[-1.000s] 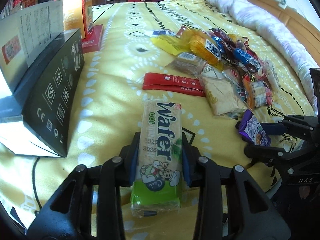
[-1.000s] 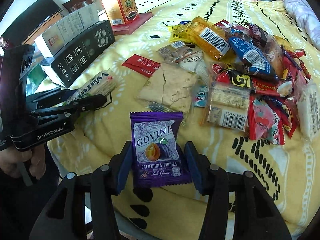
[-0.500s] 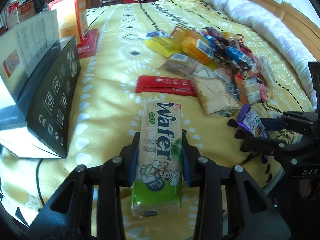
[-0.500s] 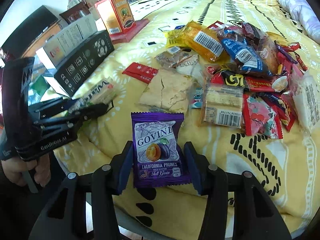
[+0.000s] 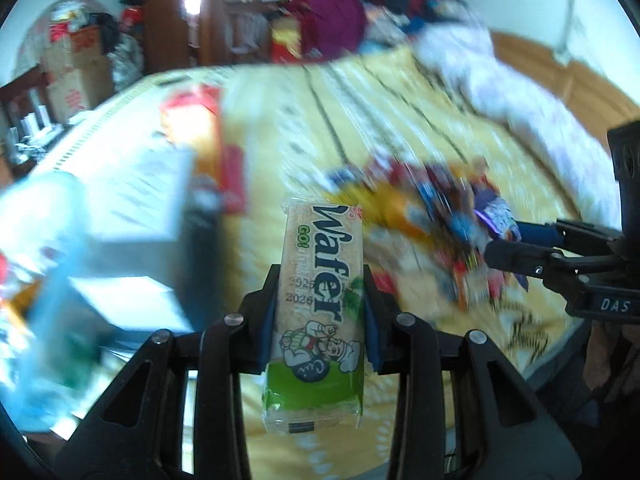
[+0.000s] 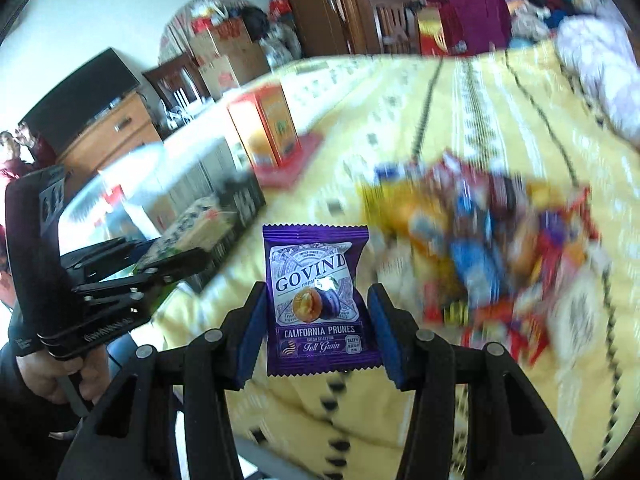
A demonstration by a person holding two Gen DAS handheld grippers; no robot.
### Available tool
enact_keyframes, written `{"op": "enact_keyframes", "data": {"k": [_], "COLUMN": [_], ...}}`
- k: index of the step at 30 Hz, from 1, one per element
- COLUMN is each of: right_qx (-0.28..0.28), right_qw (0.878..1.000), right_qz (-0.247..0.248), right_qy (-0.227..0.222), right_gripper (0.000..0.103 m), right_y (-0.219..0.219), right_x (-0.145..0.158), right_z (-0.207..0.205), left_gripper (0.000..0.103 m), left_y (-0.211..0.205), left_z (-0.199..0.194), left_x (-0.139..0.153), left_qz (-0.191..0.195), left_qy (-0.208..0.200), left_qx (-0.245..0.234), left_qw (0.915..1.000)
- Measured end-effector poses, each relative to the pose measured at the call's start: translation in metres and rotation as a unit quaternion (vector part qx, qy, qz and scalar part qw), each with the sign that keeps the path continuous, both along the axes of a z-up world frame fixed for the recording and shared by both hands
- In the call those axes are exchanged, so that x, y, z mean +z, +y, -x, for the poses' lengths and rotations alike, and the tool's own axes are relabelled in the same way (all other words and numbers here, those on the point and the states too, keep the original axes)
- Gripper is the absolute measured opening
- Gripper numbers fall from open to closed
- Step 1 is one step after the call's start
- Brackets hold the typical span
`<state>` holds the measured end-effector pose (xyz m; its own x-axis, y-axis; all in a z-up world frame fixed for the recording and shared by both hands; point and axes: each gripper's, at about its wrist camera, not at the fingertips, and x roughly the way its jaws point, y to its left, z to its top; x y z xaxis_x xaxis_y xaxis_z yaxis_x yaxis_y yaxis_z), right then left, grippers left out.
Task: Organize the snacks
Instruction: 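Carry the Wafer bar and Govini packet over the glass bowl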
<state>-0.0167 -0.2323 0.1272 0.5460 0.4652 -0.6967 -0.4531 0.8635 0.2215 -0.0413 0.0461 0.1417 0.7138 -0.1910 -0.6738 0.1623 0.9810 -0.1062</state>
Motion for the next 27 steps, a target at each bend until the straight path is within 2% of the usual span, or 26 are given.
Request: {"op": "enact_keyframes", "data": {"k": [4,8,12,16,20,27], "right_qx": [0.031,0.081,0.129,0.177,0.215,0.258], "right_qw": [0.998,0.993,0.985,0.976,0.969,0.961], "right_qz": [-0.010,-0.039,-0.066,-0.101,-0.116,-0.095], "right_qy": [-0.047,-0.078,-0.090,-0.072,-0.048,-0.028], "right_gripper": [0.054,0.054,0.054,0.054,0.054,0.054], "right_y": [0.038,0.097,0.161,0.224,0.282,0.359], "right_x": [0.049,0.093,0.125,0.146,0.156,0.146], "right_z": [-0.016,-0.029,-0.038,-0.048,-0.050,-0.041], "left_gripper": [0.036,0.036,0.036,0.036,0.036,0.036], "left_y": [0.061,0.140,0.224,0.288,0.319,0.334], "left_z": [0.002,0.007,0.022,0.033,0.043,0.047], "left_x": [0.044,0.072,0.082,0.072,0.059,0.050], "left_qz": [0.005,0.011,0.027,0.052,0.064,0.064], "left_qy": [-0.036,-0.058,-0.065,-0.049,-0.040,-0.032], "left_qx": [0.064,0.147,0.234,0.300,0.337,0.342], "left_qw": [0.9973,0.9874,0.9697,0.9512,0.9386,0.9369]}}
